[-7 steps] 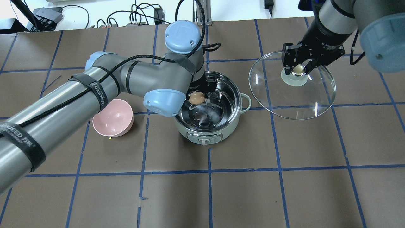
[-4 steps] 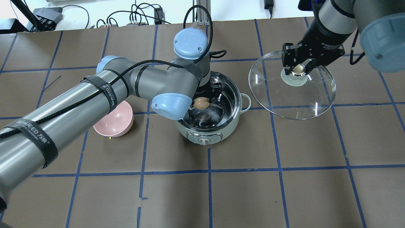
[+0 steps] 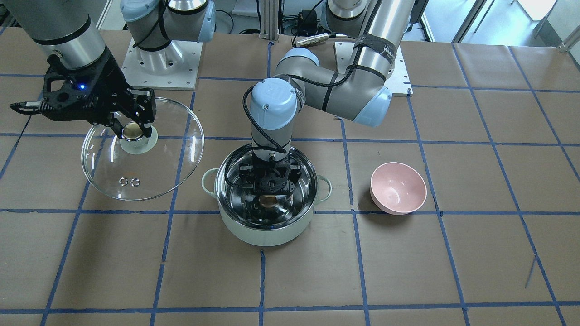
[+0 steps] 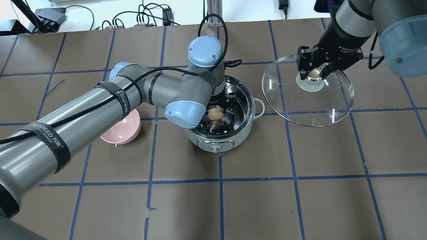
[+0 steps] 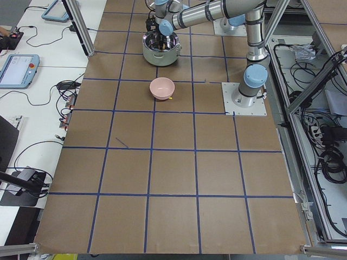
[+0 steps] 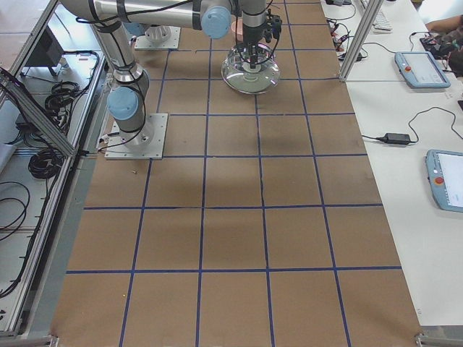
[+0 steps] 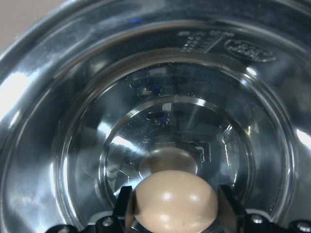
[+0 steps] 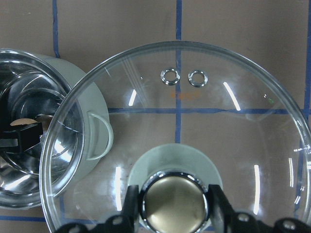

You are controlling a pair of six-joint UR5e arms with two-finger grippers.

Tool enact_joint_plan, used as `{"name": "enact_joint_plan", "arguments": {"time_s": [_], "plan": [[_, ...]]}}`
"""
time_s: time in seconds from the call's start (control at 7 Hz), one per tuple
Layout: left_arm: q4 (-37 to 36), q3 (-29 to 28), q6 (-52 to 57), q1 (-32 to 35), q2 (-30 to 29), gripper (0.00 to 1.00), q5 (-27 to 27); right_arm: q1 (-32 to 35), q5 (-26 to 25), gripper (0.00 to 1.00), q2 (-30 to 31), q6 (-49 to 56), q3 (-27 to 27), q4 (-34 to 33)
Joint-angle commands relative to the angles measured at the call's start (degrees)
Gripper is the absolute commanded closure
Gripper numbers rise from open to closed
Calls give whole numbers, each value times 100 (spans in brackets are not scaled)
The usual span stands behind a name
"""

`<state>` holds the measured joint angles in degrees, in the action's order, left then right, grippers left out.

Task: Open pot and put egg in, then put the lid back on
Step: 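Lower the egg into the pot and open the left gripper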

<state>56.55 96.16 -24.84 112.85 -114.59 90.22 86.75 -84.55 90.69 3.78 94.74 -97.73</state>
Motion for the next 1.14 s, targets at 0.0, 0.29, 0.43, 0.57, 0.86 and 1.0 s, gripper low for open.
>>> {"name": "enact_joint_plan", "arguments": {"time_s": [0.0, 0.29, 0.43, 0.57, 0.86, 1.0], "plan": [[5, 0, 14, 0, 42, 39, 13, 0, 0, 61, 1, 0, 1, 0], [66, -9, 23, 9, 216, 12, 40, 0, 0, 61, 1, -9, 1, 0], [162, -44, 31, 0, 366, 8, 40, 0, 0, 61, 1, -17, 1, 0], [389, -62, 232, -35, 620, 6, 40, 9, 0, 62, 18, -44, -17, 0], [1475, -62, 994, -498, 1435, 0, 14, 514, -17, 61, 19, -751, -43, -148], [2082, -175, 1442, -788, 1831, 0, 14, 1049, -157, 61, -51, -1208, -43, -411]]}}
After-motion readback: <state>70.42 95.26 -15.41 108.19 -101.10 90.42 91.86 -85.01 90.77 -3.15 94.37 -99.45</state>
